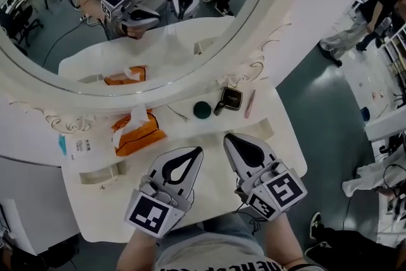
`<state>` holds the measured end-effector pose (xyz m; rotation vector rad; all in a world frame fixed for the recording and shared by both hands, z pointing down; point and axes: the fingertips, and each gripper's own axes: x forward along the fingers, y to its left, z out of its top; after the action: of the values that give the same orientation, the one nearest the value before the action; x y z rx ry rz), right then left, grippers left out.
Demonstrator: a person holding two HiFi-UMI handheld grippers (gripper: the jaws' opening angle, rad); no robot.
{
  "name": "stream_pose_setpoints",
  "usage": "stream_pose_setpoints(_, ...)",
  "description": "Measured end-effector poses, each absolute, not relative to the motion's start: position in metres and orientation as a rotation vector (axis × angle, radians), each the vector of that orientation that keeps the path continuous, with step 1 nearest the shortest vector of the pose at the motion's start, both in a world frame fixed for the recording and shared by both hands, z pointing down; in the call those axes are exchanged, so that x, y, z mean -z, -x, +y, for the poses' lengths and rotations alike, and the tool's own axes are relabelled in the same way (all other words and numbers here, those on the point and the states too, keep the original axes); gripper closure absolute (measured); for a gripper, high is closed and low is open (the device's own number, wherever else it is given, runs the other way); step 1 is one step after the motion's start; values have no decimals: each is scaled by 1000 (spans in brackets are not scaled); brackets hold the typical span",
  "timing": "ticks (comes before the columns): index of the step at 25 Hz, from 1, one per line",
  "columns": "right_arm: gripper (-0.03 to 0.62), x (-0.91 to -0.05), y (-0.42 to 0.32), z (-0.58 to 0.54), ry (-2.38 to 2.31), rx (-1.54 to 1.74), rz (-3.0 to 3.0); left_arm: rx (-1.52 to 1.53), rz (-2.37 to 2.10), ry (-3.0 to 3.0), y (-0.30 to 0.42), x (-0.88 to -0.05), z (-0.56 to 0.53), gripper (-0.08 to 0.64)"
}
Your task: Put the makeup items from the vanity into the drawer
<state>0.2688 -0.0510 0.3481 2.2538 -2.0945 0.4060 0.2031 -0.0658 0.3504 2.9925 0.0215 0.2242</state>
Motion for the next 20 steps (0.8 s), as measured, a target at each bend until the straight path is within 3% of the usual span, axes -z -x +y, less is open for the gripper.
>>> stream_pose_setpoints(20, 488, -404, -335, -97, -2136, -509, -2050, -290, -259, -2944, -206, -370, -94, 549)
